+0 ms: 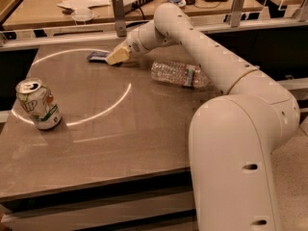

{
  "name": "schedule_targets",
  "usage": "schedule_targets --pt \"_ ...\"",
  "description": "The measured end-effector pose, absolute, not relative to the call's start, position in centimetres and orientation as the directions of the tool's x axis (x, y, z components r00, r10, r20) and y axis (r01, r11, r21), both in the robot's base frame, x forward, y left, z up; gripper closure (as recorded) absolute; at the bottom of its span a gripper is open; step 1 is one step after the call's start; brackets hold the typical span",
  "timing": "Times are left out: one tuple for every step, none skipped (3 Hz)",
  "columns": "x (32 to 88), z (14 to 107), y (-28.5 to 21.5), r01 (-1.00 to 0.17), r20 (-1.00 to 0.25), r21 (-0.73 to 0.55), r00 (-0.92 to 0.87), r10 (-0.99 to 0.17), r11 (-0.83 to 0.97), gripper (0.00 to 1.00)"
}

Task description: Move rxbar blueberry near 7up can

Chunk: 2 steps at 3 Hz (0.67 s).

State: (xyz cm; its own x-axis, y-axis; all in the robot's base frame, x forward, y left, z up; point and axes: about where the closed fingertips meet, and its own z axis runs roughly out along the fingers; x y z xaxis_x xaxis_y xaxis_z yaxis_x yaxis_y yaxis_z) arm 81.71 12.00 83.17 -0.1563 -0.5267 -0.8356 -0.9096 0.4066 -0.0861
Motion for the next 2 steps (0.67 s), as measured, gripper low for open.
schedule_targets --pt "79.2 84.3 11.7 -0.942 -0.822 -0.118 -0.083 -0.563 0.313 1.00" --pt "70.7 90.8 11.1 -0.973 -0.802 -0.230 0.181 -0.569 0.015 1.00"
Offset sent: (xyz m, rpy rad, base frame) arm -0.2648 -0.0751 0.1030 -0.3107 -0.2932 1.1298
